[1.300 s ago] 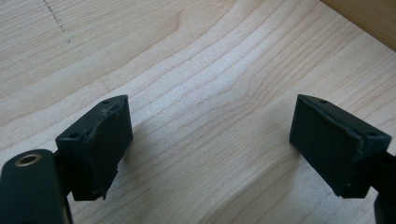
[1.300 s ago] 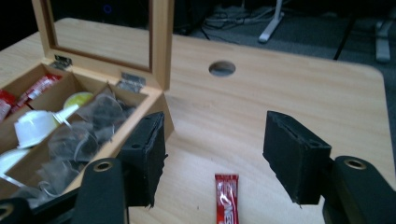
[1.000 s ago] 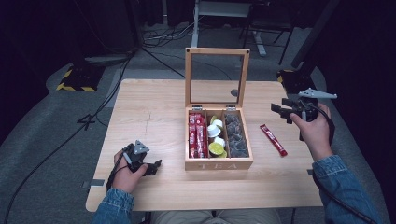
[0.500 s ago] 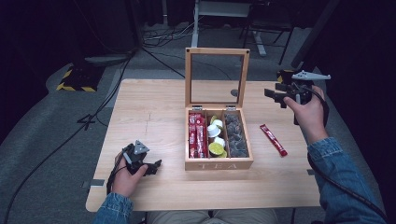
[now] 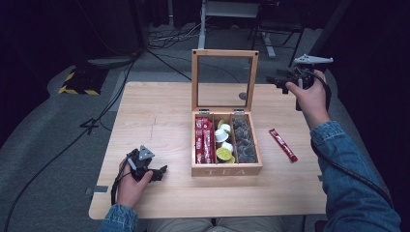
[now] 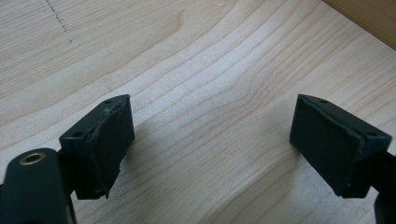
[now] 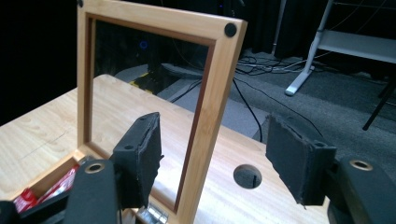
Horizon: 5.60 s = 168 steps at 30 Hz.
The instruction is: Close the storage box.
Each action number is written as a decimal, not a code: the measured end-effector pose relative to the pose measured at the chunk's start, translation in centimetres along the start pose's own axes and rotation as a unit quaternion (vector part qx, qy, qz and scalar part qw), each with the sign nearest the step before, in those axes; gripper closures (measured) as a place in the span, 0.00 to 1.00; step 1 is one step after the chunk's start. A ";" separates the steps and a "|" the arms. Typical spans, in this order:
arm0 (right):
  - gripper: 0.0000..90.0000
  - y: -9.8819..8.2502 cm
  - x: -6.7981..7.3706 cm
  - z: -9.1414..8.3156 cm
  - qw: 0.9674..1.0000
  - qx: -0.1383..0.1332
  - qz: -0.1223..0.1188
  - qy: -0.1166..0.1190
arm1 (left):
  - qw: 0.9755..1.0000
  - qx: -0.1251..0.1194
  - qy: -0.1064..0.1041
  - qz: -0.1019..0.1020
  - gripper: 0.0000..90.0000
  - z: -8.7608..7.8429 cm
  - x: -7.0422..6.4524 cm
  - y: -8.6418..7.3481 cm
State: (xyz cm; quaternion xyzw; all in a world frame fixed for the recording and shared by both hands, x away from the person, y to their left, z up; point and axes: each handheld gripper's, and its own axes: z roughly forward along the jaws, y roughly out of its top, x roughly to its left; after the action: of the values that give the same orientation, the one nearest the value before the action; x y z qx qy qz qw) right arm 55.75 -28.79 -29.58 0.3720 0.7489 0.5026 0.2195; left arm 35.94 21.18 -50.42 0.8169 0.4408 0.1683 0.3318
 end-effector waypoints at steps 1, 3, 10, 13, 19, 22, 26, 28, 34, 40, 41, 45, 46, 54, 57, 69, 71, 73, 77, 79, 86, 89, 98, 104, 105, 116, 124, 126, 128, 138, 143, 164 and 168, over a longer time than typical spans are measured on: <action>0.40 0.1 -0.1 0.2 1.000 0.000 -0.001 -0.001 | 1.000 0.000 0.000 0.000 0.16 0.0 0.0 0.0; 0.40 0.4 -0.2 0.7 1.000 0.000 -0.005 -0.002 | 1.000 -0.001 0.000 -0.001 0.16 0.0 0.0 0.0; 0.40 1.3 -0.7 2.6 1.000 -0.001 -0.003 -0.002 | 1.000 0.000 -0.002 0.001 0.15 0.0 0.1 0.0; 0.40 1.8 -0.8 3.4 1.000 -0.002 -0.003 -0.004 | 1.000 0.001 -0.001 0.002 0.15 0.0 0.1 0.0; 0.41 2.4 -0.7 5.3 1.000 0.002 -0.015 -0.005 | 1.000 -0.001 -0.001 0.001 0.15 0.0 0.0 0.0; 0.42 2.5 -0.9 6.2 1.000 0.009 -0.015 -0.010 | 1.000 -0.001 -0.002 0.001 0.15 0.0 0.0 0.0; 0.43 2.7 -1.1 7.1 1.000 0.013 -0.011 -0.010 | 1.000 0.001 -0.003 0.001 0.15 0.0 0.1 0.1; 0.43 2.7 -1.2 7.5 1.000 0.014 -0.009 -0.006 | 1.000 0.001 -0.003 0.001 0.15 0.0 0.1 0.1; 0.45 2.8 -1.1 8.5 1.000 0.020 -0.013 -0.005 | 1.000 0.001 -0.003 0.001 0.15 0.0 0.1 0.1; 0.47 2.6 -1.1 9.5 1.000 0.021 0.001 0.008 | 1.000 0.001 -0.003 0.001 0.15 0.0 0.1 0.1; 0.47 2.6 -1.1 9.6 1.000 0.020 0.005 0.013 | 1.000 0.002 -0.004 0.003 0.15 0.0 0.1 0.1; 0.46 2.5 -0.8 10.1 0.999 0.017 0.010 0.030 | 1.000 0.002 -0.004 0.003 0.15 0.0 0.1 0.1; 0.46 2.5 -0.7 10.2 0.999 0.018 0.010 0.031 | 1.000 0.002 -0.005 0.003 0.15 0.0 0.1 0.1; 0.48 2.7 -0.6 9.9 0.999 0.016 0.013 0.033 | 1.000 0.002 -0.005 0.003 0.15 0.0 0.1 0.1; 0.48 2.8 -0.4 9.5 0.999 0.017 0.009 0.034 | 1.000 0.002 -0.005 0.003 0.15 0.0 0.1 0.1; 0.48 2.4 0.6 7.1 0.998 -0.004 0.007 0.059 | 1.000 0.002 -0.004 0.003 0.15 0.0 0.1 0.1; 0.48 2.3 0.9 6.5 0.998 -0.006 0.001 0.063 | 1.000 0.003 -0.005 0.003 0.15 0.0 0.1 0.1; 0.48 2.3 1.3 5.8 0.998 -0.005 -0.002 0.067 | 1.000 0.003 -0.004 0.003 0.15 0.0 0.1 0.1; 0.49 2.0 2.1 4.4 0.997 -0.005 -0.008 0.071 | 1.000 0.003 -0.004 0.003 0.15 0.0 0.1 0.1; 0.50 1.9 2.5 3.8 0.997 -0.004 -0.015 0.073 | 1.000 0.003 -0.004 0.004 0.15 0.0 0.1 0.1; 0.51 1.4 3.7 1.9 0.997 0.009 -0.026 0.071 | 1.000 0.002 -0.003 0.003 0.15 0.0 0.1 0.1; 0.49 1.2 3.9 1.2 0.997 0.012 -0.029 0.070 | 1.000 0.001 -0.004 0.000 0.15 0.0 0.1 0.1; 0.45 0.6 5.4 -0.8 0.996 0.033 -0.045 0.067 | 1.000 0.002 -0.004 0.002 0.15 0.0 0.1 0.1; 0.45 -0.1 6.9 -2.1 0.994 0.051 -0.079 0.060 | 1.000 0.002 -0.004 0.002 0.15 0.0 0.1 0.1; 0.45 -0.3 7.1 -2.3 0.993 0.054 -0.082 0.059 | 1.000 0.002 -0.004 0.002 0.15 0.0 0.1 0.1; 0.45 -2.1 8.5 -3.7 0.990 0.070 -0.099 0.069 | 1.000 0.002 -0.004 0.002 0.15 0.0 0.1 0.1; 0.45 -3.8 9.5 -4.5 0.987 0.084 -0.112 0.078 | 1.000 0.002 -0.004 0.003 0.15 0.0 0.1 0.1; 0.45 -4.2 9.7 -4.7 0.986 0.088 -0.112 0.081 | 1.000 0.002 -0.004 0.003 0.15 0.0 0.1 0.1; 0.45 -4.7 10.0 -4.8 0.985 0.092 -0.116 0.083 | 1.000 0.002 -0.004 0.002 0.15 0.0 0.1 0.1; 0.39 -6.7 11.1 -5.5 0.981 0.097 -0.144 0.081 | 1.000 0.002 -0.004 0.002 0.15 0.0 0.1 0.1; 0.36 -7.9 11.4 -5.7 0.981 0.105 -0.143 0.080 | 1.000 0.000 -0.004 0.002 0.15 0.1 0.1 0.1; 0.27 -11.9 12.6 -5.4 0.973 0.139 -0.171 0.075 | 1.000 0.001 -0.004 0.002 0.15 0.1 0.1 0.1; 0.25 -12.5 12.7 -5.3 0.971 0.144 -0.175 0.073 | 1.000 0.000 -0.004 0.002 0.15 0.0 0.1 0.1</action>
State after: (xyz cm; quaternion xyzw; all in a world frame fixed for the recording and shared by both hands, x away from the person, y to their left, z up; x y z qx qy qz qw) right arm 39.85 -24.76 -38.33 0.2249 0.8810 0.3689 0.1929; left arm 36.05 21.20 -50.42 0.8185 0.4381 0.1659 0.3326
